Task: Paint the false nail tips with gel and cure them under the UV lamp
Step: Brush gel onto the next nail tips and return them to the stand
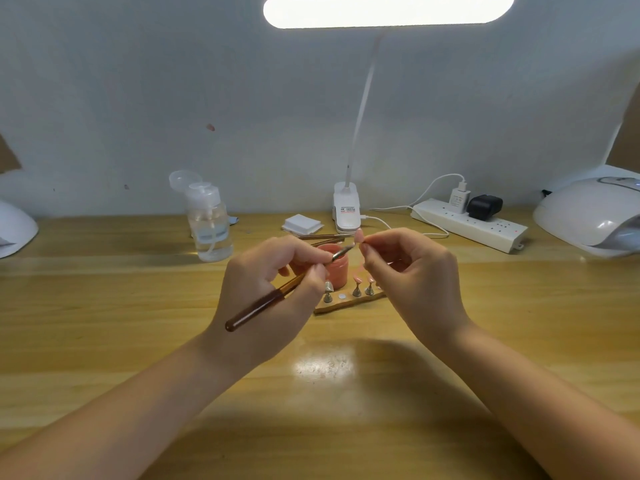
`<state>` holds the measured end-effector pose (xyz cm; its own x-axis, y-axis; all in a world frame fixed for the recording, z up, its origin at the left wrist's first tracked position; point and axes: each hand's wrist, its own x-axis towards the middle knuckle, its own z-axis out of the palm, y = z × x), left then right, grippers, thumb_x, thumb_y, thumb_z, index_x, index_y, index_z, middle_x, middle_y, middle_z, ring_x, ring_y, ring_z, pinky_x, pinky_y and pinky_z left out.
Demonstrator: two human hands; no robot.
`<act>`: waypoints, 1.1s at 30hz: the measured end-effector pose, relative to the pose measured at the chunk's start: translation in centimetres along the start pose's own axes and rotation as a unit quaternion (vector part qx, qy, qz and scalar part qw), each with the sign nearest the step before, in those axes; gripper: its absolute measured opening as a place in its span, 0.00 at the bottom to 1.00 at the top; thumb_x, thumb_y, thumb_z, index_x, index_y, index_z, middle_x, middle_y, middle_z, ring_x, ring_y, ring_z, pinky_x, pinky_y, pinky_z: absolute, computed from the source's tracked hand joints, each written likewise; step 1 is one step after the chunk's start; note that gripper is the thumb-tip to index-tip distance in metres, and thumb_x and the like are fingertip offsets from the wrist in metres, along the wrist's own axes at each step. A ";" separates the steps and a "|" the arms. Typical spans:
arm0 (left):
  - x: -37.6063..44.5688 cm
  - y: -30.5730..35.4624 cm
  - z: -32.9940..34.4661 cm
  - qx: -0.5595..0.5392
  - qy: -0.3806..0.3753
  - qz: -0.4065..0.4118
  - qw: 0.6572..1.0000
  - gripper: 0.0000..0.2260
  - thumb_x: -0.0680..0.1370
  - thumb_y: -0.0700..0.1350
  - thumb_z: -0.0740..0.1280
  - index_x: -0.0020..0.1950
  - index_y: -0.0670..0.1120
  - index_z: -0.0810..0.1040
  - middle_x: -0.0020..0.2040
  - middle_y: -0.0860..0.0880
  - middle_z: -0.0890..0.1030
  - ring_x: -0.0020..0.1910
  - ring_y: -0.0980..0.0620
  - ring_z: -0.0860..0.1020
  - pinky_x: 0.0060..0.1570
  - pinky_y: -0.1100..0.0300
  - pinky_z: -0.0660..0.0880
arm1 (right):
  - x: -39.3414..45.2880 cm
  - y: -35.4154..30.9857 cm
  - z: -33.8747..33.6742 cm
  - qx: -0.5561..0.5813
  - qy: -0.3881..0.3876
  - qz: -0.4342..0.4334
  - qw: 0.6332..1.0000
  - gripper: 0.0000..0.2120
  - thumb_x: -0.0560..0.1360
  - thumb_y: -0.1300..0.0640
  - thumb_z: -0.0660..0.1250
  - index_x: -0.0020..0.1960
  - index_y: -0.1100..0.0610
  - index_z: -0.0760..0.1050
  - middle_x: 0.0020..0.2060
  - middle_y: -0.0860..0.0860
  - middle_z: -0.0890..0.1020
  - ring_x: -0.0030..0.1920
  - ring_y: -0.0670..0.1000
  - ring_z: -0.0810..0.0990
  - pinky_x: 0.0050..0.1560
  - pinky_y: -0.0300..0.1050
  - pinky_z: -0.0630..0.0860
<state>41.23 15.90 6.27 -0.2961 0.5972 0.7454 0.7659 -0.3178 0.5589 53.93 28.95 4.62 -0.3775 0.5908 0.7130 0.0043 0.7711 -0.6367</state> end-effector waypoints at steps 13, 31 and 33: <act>-0.2 0.0 0.1 0.003 -0.009 -0.015 1.000 0.08 0.72 0.51 0.63 0.43 0.54 0.81 0.40 0.56 0.81 0.43 0.55 0.78 0.42 0.70 0.69 | 0.2 0.1 -0.1 -0.033 0.012 -0.006 0.999 0.05 0.74 0.61 0.72 0.49 0.57 0.82 0.37 0.46 0.83 0.37 0.44 0.82 0.41 0.45 0.80; -0.2 0.4 0.3 0.011 -0.014 0.011 1.000 0.07 0.73 0.50 0.64 0.46 0.57 0.80 0.40 0.65 0.80 0.44 0.59 0.79 0.42 0.73 0.69 | 0.4 0.2 -0.2 -0.036 0.010 0.009 0.999 0.05 0.74 0.62 0.71 0.50 0.58 0.82 0.37 0.48 0.83 0.38 0.46 0.82 0.41 0.47 0.81; -0.3 0.2 0.4 0.010 0.001 -0.006 1.000 0.07 0.73 0.51 0.63 0.46 0.56 0.81 0.41 0.62 0.82 0.44 0.56 0.79 0.42 0.69 0.71 | 0.4 0.3 -0.3 -0.032 0.013 0.018 0.999 0.05 0.75 0.62 0.71 0.50 0.58 0.82 0.38 0.49 0.83 0.38 0.47 0.83 0.41 0.49 0.82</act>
<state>41.66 15.94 6.04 -0.3063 0.5997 0.7393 0.7734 -0.2959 0.5606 54.05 29.46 4.82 -0.3523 0.6230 0.6984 0.0771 0.7630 -0.6418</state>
